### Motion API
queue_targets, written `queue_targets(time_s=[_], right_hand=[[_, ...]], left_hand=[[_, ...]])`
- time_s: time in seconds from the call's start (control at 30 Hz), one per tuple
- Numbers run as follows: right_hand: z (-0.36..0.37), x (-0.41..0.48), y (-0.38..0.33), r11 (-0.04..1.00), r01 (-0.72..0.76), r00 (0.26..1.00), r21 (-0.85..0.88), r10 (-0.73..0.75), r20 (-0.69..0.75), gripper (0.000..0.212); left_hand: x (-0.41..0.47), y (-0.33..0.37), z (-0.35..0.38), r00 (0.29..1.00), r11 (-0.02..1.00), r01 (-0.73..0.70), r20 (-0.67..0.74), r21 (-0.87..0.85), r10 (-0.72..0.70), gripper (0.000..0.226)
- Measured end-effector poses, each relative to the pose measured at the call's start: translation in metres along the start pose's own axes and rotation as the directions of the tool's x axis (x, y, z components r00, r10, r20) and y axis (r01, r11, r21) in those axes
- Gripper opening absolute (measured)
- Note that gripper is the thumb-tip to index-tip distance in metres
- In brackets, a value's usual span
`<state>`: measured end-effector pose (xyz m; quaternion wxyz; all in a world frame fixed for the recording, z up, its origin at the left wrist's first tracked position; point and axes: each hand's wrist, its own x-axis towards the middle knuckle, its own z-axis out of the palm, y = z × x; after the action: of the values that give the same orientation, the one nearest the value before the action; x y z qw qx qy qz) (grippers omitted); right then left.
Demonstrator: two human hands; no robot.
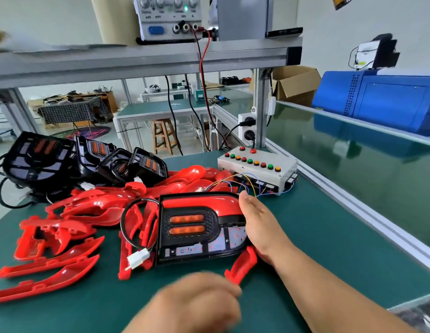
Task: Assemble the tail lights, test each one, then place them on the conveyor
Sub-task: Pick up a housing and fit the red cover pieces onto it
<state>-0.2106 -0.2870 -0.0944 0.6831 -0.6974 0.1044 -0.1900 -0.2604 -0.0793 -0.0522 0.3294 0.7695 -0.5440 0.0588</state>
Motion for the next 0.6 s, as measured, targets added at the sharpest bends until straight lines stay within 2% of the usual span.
queue_targets(time_s=[0.07, 0.13, 0.17, 0.23, 0.3, 0.4, 0.47, 0.53, 0.6], right_hand=[[0.001, 0.000, 0.000, 0.995, -0.040, 0.999, 0.095, 0.037, 0.031, 0.035], [0.003, 0.002, 0.000, 0.983, -0.078, 0.996, 0.169, 0.071, 0.047, 0.033], [0.003, 0.003, 0.001, 0.981, -0.086, 0.996, 0.174, 0.078, 0.053, 0.032], [0.003, 0.004, 0.001, 0.984, -0.083, 0.996, 0.155, 0.077, 0.044, 0.034], [0.003, 0.004, 0.003, 0.989, -0.073, 0.997, 0.132, 0.069, 0.033, 0.035], [0.004, 0.004, 0.003, 0.993, -0.052, 0.999, 0.104, 0.050, 0.021, 0.032], [0.004, 0.005, 0.005, 0.995, -0.038, 0.999, 0.092, 0.037, 0.013, 0.026], [0.004, 0.007, 0.007, 0.996, -0.035, 0.999, 0.086, 0.033, 0.022, 0.022], [0.003, 0.007, 0.007, 0.996, -0.034, 0.999, 0.081, 0.033, 0.018, 0.021]], left_hand=[[-0.002, -0.024, -0.013, 0.940, 0.988, 0.093, -0.317, -0.124, -0.128, 0.010], [0.001, -0.044, -0.033, 0.809, 0.874, 0.199, -0.429, -0.443, -0.402, 0.019], [0.000, -0.053, -0.038, 0.763, 0.761, 0.219, -0.378, -0.611, -0.524, 0.020], [0.005, -0.066, -0.042, 0.702, 0.587, 0.224, -0.289, -0.778, -0.651, 0.016], [0.009, -0.072, -0.041, 0.692, 0.534, 0.220, -0.255, -0.816, -0.675, 0.014], [0.011, -0.075, -0.033, 0.722, 0.586, 0.304, -0.220, -0.751, -0.656, 0.021], [0.010, -0.075, -0.030, 0.750, 0.690, 0.401, -0.217, -0.603, -0.625, 0.030], [0.008, -0.076, -0.032, 0.815, 0.849, 0.442, -0.266, -0.290, -0.516, 0.029], [0.006, -0.076, -0.034, 0.901, 0.932, 0.361, -0.259, 0.009, -0.347, 0.029]])
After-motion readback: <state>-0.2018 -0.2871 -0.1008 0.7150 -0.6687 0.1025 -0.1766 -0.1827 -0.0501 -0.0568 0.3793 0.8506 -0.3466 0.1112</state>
